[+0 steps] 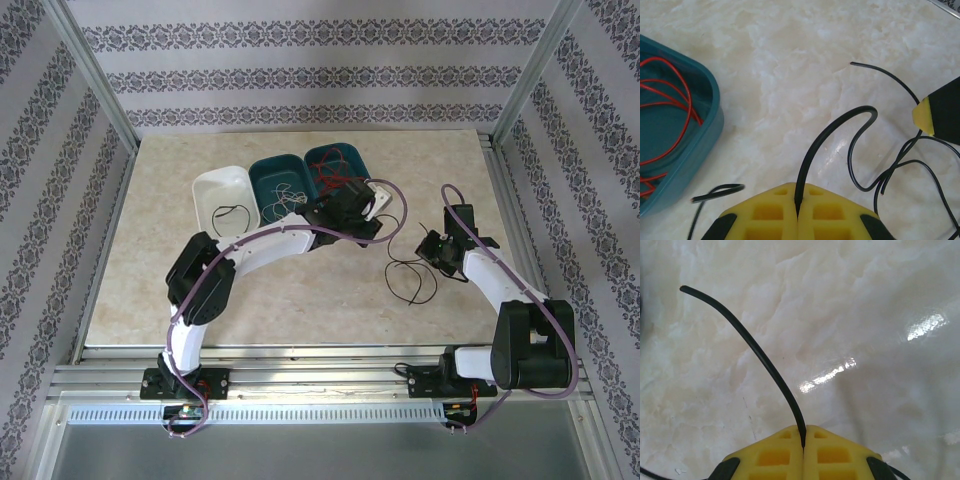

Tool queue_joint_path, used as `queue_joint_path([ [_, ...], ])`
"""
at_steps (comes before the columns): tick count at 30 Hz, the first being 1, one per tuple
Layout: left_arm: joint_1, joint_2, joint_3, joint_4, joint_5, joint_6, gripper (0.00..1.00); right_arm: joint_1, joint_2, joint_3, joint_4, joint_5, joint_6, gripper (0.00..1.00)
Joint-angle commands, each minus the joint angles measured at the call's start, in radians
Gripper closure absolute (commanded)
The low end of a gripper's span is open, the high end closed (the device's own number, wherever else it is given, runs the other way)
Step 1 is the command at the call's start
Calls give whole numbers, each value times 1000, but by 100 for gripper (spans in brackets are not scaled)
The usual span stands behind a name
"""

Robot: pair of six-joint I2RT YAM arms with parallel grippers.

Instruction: Untangle the cables

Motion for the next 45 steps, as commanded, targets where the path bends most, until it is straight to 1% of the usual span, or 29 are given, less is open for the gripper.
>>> queue_joint_path([
  [1,-1,-93,-31,36,-31,4,100,-11,-47,42,-51,49,-27,100],
  [6,-1,-175,-83,43,-80,24,100,-15,-105,68,-88,83,-49,100],
  [10,0,-241,-130,69,-97,30,100,-15,-149,79,-104,101,-59,100],
  [15,11,-301,-154,79,-82,6,100,-15,-186,83,-108,95,-57,100],
  [20,32,-372,-201,132,-43,-40,100,-15,-193,80,-115,95,-61,100],
  [27,94,-483,-279,173,-32,-126,100,-15,-202,70,-113,97,-69,100],
  [30,138,-545,-315,177,-20,-174,100,-15,-205,66,-114,99,-69,100],
  [34,228,-627,-379,180,6,-248,100,-15,-215,58,-109,98,-64,100],
  [41,454,-766,-521,192,57,-401,100,-15,-220,49,-106,95,-61,100],
  [45,549,-817,-550,155,47,-414,100,-15,-223,50,-105,93,-59,100],
])
